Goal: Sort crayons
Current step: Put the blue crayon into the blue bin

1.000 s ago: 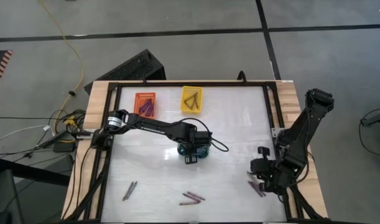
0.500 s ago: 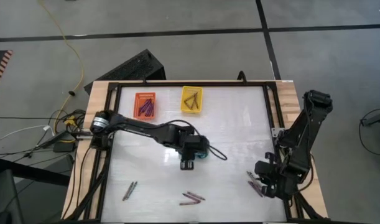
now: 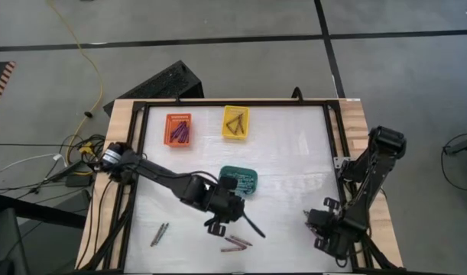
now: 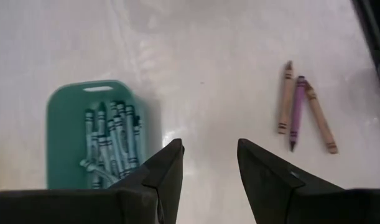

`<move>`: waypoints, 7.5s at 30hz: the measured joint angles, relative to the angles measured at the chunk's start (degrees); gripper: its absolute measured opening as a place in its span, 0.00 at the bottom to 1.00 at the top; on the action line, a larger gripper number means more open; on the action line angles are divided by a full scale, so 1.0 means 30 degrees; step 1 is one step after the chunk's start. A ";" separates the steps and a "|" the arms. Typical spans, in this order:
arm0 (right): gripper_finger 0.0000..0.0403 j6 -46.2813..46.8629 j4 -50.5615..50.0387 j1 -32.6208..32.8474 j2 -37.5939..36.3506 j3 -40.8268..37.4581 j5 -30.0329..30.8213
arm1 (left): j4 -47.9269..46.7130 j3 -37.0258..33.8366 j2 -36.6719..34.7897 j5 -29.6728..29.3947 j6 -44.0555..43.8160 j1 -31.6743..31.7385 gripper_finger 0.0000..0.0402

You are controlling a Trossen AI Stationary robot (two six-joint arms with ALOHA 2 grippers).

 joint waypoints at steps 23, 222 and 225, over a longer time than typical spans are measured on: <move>0.26 0.2602 -0.1004 -0.0837 0.0809 -0.0511 -0.0758 | -0.0159 -0.0007 0.0007 -0.0992 -0.0742 -0.1073 0.35; 0.18 -2.1187 0.0949 -1.2549 -0.0817 0.6433 -0.3026 | 0.7506 -1.4937 -0.6652 -0.3692 -0.8246 -0.0803 0.00; 0.18 -1.9014 -0.0565 -1.1251 -0.0817 0.6433 -0.2186 | 0.7832 -1.4597 -0.6652 -0.3145 -0.6354 0.0164 0.00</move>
